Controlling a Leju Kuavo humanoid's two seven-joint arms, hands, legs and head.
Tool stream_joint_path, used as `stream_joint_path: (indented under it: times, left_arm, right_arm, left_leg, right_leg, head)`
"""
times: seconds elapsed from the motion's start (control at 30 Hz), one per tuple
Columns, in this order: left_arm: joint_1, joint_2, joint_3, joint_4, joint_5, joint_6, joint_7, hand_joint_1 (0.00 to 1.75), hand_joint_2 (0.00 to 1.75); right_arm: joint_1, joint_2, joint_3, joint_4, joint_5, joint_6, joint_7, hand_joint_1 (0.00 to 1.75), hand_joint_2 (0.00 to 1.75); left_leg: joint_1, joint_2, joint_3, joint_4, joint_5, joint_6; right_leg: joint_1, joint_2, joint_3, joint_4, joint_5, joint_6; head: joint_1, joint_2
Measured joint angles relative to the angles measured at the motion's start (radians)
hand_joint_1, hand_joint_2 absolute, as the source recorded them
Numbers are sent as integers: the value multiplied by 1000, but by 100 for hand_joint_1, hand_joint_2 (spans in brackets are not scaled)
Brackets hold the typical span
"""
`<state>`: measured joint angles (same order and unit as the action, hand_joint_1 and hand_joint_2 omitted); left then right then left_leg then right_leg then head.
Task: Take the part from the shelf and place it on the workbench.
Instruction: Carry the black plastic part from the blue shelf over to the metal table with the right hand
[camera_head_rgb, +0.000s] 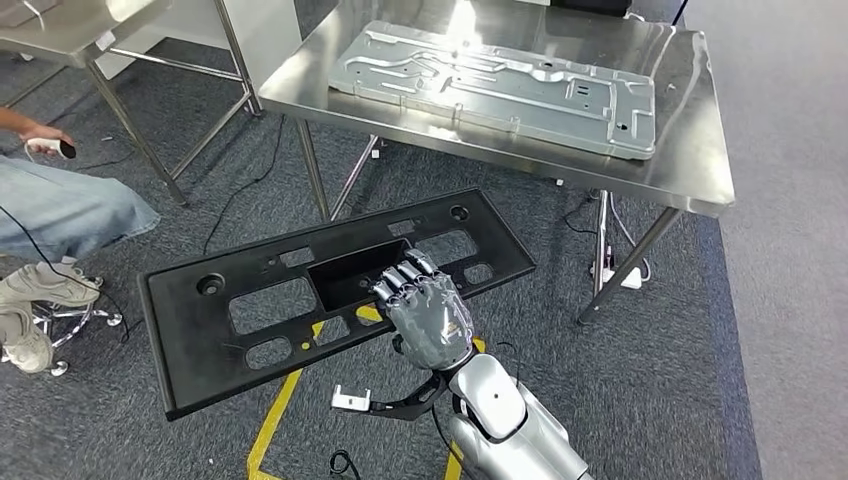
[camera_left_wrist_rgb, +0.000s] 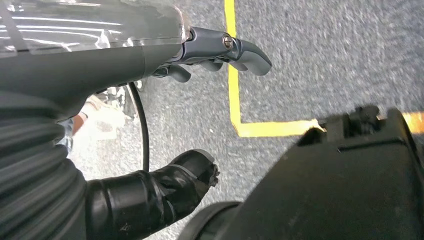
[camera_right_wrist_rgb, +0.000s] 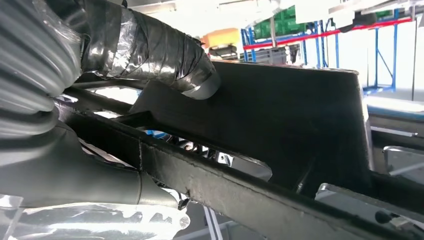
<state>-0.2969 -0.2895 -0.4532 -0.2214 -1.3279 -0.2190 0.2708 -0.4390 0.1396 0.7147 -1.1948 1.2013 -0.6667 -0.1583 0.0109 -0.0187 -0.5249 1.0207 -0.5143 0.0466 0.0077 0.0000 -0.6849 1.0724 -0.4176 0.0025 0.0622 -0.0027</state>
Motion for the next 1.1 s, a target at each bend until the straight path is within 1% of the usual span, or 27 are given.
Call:
stream_joint_path:
  times: [0.03,0.07,0.13,0.17,0.2,0.23,0.3,0.33,0.37,0.4,0.43,0.47,0.53,0.57,0.6,0.67,0.73,0.77,0.8,0.83,0.87,0.9,0.93,1.0,1.03,1.07,1.1]
  left_arm:
    - [0,0,0,0,-1,0,0,0,175]
    - [-1,0,0,0,-2,0,-1,0,175]
    - [-3,0,0,0,-4,0,-2,0,175]
    - [-4,0,0,0,-5,0,-2,0,175]
    - [-6,0,0,0,-6,1,-3,0,175]
    - [-7,0,0,0,-6,1,-4,0,175]
    - [-7,1,0,0,-8,-1,-6,0,175]
    - [-5,1,0,0,-8,-2,-7,0,175]
    - [-4,1,0,0,-9,-2,-8,0,175]
    - [-4,2,0,0,-9,-2,-9,0,175]
    - [-3,2,0,0,-10,-2,-9,0,175]
    - [-3,2,0,0,-10,-3,-9,0,175]
    - [-3,2,0,1,-11,-4,-10,0,175]
    - [-2,2,0,2,-11,-5,-10,0,175]
    - [-3,1,0,2,-11,-5,-10,0,175]
    - [-5,-1,0,2,-11,-4,-10,0,175]
    - [-8,-2,0,2,-11,-3,-10,0,175]
    - [-8,-2,0,2,-11,-3,-10,0,175]
    - [-8,-2,0,2,-11,-4,-10,0,175]
    - [-8,-2,0,2,-11,-4,-10,0,175]
    - [-7,-2,0,2,-11,-4,-10,0,175]
    - [-7,-2,0,2,-11,-4,-10,0,175]
    - [-7,-2,0,2,-11,-4,-10,0,175]
    - [-7,-3,0,2,-12,-4,-10,0,175]
    - [-7,-4,0,2,-12,-4,-11,0,175]
    - [-7,-4,0,2,-13,-4,-12,0,175]
    - [-8,-4,0,2,-14,-4,-13,0,175]
  right_arm:
    - [-1,0,0,0,-1,0,0,175,175]
    - [-1,0,1,0,-1,0,-1,175,175]
    - [-2,1,1,0,-1,0,-1,175,175]
    - [-2,1,2,-1,-2,0,-1,175,175]
    - [-4,2,3,-1,-3,0,-1,175,175]
    - [-6,3,4,-2,-4,0,-2,175,175]
    - [-8,3,7,-1,-9,1,-5,175,175]
    - [-7,3,8,-1,-12,1,-7,175,175]
    - [-6,3,10,0,-14,1,-8,175,175]
    - [-5,3,11,0,-15,1,-9,175,175]
    - [-5,3,13,1,-16,1,-10,175,175]
    - [-5,3,14,1,-16,2,-10,175,175]
    - [-6,3,15,2,-16,2,-10,175,175]
    - [-7,3,15,3,-16,2,-10,175,175]
    - [-8,4,15,2,-16,2,-10,175,175]
    - [-9,5,15,0,-16,2,-10,175,175]
    - [-10,6,15,-2,-16,1,-10,175,175]
    - [-11,6,15,-2,-17,1,-10,175,175]
    - [-11,6,15,-1,-17,1,-10,175,175]
    - [-10,6,15,-1,-17,1,-10,175,175]
    - [-9,6,15,0,-17,1,-10,175,175]
    - [-9,6,15,0,-17,1,-10,175,175]
    - [-9,6,15,1,-17,1,-10,175,175]
    - [-9,6,15,1,-17,2,-10,175,175]
    - [-10,6,15,1,-17,2,-10,175,175]
    - [-10,5,15,1,-18,2,-10,175,175]
    - [-10,5,15,1,-18,2,-11,175,175]
  left_leg:
    - [0,0,6,-4,-6,-6]
    - [-1,0,11,-4,-7,-12]
    - [-2,1,17,6,-2,-23]
    - [-2,3,12,31,3,-27]
    - [-2,4,-6,68,2,-30]
    - [0,6,-37,120,-7,-33]
    - [2,7,-115,224,-52,-40]
    - [4,8,-147,251,-77,-44]
    - [6,9,-167,251,-88,-48]
    - [9,11,-173,222,-76,-52]
    - [11,12,-168,170,-39,-55]
    - [14,15,-159,108,20,-56]
    - [12,20,-144,30,95,-47]
    - [10,20,-140,18,107,-38]
    - [7,18,-136,19,98,-28]
    - [7,14,-120,16,93,-12]
    - [9,13,-98,10,81,-1]
    - [8,13,-88,9,72,3]
    - [8,12,-78,9,63,5]
    - [8,10,-68,9,53,5]
    - [8,8,-56,9,43,5]
    - [7,7,-42,9,33,5]
    - [7,5,-27,8,22,4]
    - [5,4,-1,6,0,0]
    - [5,3,8,3,-10,-5]
    - [4,1,18,0,-16,-10]
    - [3,0,27,0,-14,-17]
  right_leg:
    - [5,0,12,-31,11,-8]
    - [8,2,18,-43,6,-14]
    - [5,3,43,-61,6,-24]
    - [2,3,58,-72,4,-29]
    - [-2,3,74,-80,0,-34]
    - [-3,2,87,-85,-5,-37]
    - [-4,2,106,-87,-22,-41]
    - [-4,3,117,-87,-32,-39]
    - [-5,4,130,-87,-43,-37]
    - [-6,5,144,-86,-55,-34]
    - [-7,6,158,-84,-68,-30]
    - [-7,6,172,-80,-82,-25]
    - [-5,7,187,-71,-109,-11]
    - [-5,7,191,-66,-118,-4]
    - [-5,7,192,-61,-121,3]
    - [-9,5,174,-14,-110,13]
    - [-12,3,106,94,-105,22]
    - [-13,3,60,156,-120,25]
    - [-13,3,15,207,-147,28]
    - [-14,3,-22,237,-173,28]
    - [-14,3,-46,241,-188,27]
    - [-13,3,-55,217,-181,24]
    - [-10,3,-50,167,-149,18]
    - [1,4,-21,39,-39,-2]
    - [7,7,-8,-7,0,-12]
    - [12,10,1,-34,23,-22]
    - [14,14,9,-45,22,-30]
  head:
    - [0,0]
    - [-1,0]
    - [-1,0]
    - [-2,0]
    - [-3,0]
    - [-4,0]
    - [-5,0]
    - [-6,0]
    - [-6,0]
    - [-6,0]
    - [-5,0]
    - [-5,0]
    - [-5,0]
    - [-4,0]
    - [-4,0]
    - [-4,0]
    - [-4,0]
    - [-4,0]
    - [-4,0]
    - [-4,0]
    - [-4,0]
    - [-4,0]
    - [-4,0]
    - [-4,0]
    - [-4,0]
    - [-3,0]
    - [-4,0]
